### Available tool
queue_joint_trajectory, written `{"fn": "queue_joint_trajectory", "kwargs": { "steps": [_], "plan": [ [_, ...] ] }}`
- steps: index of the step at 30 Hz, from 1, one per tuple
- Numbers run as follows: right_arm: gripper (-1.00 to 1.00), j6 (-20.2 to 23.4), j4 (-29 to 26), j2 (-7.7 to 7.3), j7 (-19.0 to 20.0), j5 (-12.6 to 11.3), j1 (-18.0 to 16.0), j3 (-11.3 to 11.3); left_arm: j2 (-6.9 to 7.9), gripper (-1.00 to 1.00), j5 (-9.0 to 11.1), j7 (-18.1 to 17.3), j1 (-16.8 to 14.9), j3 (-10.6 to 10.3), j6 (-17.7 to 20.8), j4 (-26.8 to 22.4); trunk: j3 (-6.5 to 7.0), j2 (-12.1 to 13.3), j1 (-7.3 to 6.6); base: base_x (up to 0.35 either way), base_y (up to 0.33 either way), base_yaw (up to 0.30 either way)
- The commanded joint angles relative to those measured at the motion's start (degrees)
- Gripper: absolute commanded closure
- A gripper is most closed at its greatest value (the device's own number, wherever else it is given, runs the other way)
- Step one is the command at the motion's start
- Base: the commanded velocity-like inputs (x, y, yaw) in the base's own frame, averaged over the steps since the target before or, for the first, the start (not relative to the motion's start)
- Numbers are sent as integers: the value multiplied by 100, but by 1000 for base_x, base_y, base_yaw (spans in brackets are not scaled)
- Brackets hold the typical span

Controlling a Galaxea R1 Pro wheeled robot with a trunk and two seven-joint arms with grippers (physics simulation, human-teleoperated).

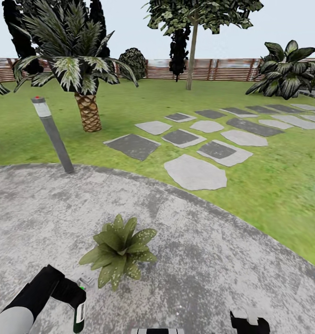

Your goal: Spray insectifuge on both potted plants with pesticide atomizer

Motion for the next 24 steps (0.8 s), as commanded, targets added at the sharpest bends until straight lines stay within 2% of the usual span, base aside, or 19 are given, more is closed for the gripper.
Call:
{"fn": "queue_joint_trajectory", "kwargs": {
  "steps": [1,4,9,14,17,24],
  "plan": [
    [-100,-20,7,1,-1,7,-5,-23,-1,100,-32,-50,0,29,45,-37,-5,-2,-1,0,0,-215],
    [-100,-19,7,-1,4,7,-5,-23,-8,100,-35,-48,1,32,38,-62,-5,-2,-1,-123,77,-81],
    [-100,-20,15,-16,16,15,-5,-23,-38,100,-26,-33,4,38,31,-65,-5,-2,-1,-104,283,-5],
    [-100,-20,8,-14,9,7,-5,-23,-41,100,-25,-40,2,49,45,-65,-5,-2,-1,0,335,0],
    [-100,-20,7,10,1,3,-5,-23,-48,100,-25,-41,2,48,37,-65,-5,-2,-1,213,268,-2],
    [-100,-15,7,3,0,5,-5,-23,-41,100,-25,-39,0,49,37,-65,17,-2,-1,106,135,-231]
  ]
}}
